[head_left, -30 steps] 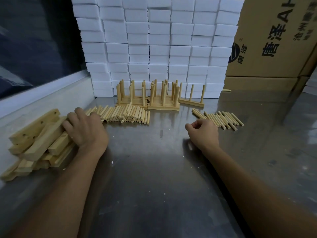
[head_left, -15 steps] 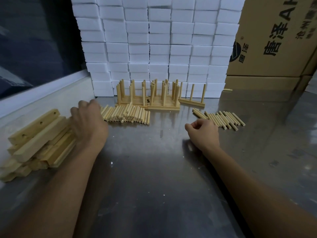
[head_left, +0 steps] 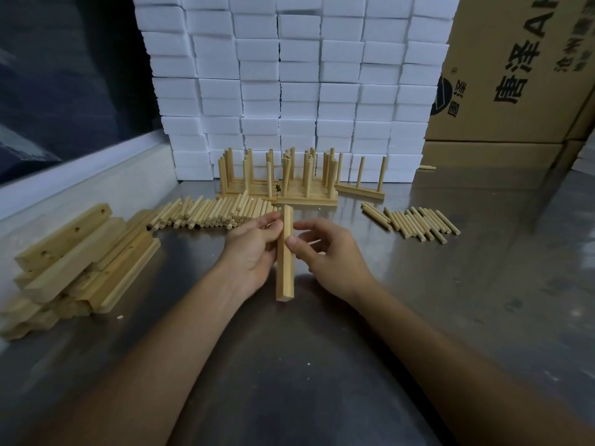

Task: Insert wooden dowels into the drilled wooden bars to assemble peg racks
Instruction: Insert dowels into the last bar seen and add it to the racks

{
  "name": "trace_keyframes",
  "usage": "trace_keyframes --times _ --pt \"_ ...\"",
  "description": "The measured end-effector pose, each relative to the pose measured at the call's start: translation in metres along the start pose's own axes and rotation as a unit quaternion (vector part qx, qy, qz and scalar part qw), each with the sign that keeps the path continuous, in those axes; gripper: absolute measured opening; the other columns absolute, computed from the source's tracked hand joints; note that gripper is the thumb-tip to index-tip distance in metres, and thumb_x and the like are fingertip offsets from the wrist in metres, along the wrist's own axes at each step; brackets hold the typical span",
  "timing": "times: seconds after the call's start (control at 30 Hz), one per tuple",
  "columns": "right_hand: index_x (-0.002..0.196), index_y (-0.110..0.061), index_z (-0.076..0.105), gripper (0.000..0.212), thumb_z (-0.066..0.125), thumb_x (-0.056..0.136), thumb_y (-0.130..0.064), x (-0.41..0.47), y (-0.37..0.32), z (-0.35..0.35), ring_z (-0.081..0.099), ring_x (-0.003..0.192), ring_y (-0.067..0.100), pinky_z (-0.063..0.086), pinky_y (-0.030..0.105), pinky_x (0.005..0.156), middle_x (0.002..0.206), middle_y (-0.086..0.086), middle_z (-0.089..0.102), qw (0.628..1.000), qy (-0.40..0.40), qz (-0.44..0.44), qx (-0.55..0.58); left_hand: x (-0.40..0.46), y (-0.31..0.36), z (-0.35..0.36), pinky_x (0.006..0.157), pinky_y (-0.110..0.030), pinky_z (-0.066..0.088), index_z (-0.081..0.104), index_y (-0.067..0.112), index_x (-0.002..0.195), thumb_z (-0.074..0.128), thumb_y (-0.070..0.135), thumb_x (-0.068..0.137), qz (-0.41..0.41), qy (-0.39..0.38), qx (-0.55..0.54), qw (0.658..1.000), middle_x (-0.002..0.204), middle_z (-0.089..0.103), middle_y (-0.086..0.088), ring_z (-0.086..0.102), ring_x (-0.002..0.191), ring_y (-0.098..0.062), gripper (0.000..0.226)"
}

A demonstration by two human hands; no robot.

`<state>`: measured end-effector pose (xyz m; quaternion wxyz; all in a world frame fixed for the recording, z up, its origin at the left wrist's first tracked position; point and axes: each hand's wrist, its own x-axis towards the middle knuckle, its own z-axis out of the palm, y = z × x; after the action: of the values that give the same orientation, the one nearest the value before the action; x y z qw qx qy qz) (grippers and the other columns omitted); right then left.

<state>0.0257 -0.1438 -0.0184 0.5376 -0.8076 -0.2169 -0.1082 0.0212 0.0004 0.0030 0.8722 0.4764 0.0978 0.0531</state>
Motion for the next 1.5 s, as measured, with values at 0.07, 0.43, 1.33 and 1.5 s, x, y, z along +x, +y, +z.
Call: trace_keyframes --times 0.07,0.43,1.33,1.5 --pt "0.123 -0.025 0.066 0.029 0.065 0.095 -0.03 0.001 -0.001 0.0 0.065 0.093 0.002 0.056 0.025 0.077 0.104 -0.01 0.069 1.0 0.013 -0.021 0.015 0.001 -0.004 0.001 0.066 -0.03 0.06 0.066 -0.002 0.11 0.058 -0.003 0.093 0.002 0.0 0.012 1.0 0.098 0.073 -0.019 0.075 0.08 -0.022 0.019" --pt "0.132 -0.029 0.061 0.037 0.063 0.096 -0.028 -0.002 0.009 -0.001 0.055 0.099 -0.004 0.047 0.009 0.078 0.111 -0.007 0.055 0.999 0.019 -0.042 -0.021 -0.002 -0.01 -0.003 0.064 -0.038 0.059 0.072 0.006 0.101 0.055 0.009 0.098 -0.017 -0.101 0.104 0.989 0.098 0.077 -0.009 0.074 0.089 -0.027 0.017" --pt "0.119 -0.027 0.065 0.046 0.038 0.098 -0.058 0.071 0.023 0.044 0.061 0.094 0.019 0.052 0.036 0.075 0.113 0.0 0.059 0.906 -0.059 -0.004 -0.419 0.031 0.001 -0.035 0.037 -0.022 0.035 0.059 0.008 0.091 0.049 0.007 0.1 0.074 0.033 0.085 0.993 0.062 0.056 -0.007 0.049 0.041 -0.017 0.013" --pt "0.106 -0.021 0.069 0.04 0.043 0.099 -0.052 0.071 0.02 0.042 0.06 0.087 0.02 0.055 0.038 0.073 0.101 0.001 0.061 0.913 -0.042 -0.003 -0.407 0.032 0.0 -0.034 0.036 -0.023 0.036 0.061 0.008 0.092 0.05 0.008 0.099 0.077 0.037 0.104 0.991 0.066 0.056 -0.008 0.049 0.04 -0.016 0.013"
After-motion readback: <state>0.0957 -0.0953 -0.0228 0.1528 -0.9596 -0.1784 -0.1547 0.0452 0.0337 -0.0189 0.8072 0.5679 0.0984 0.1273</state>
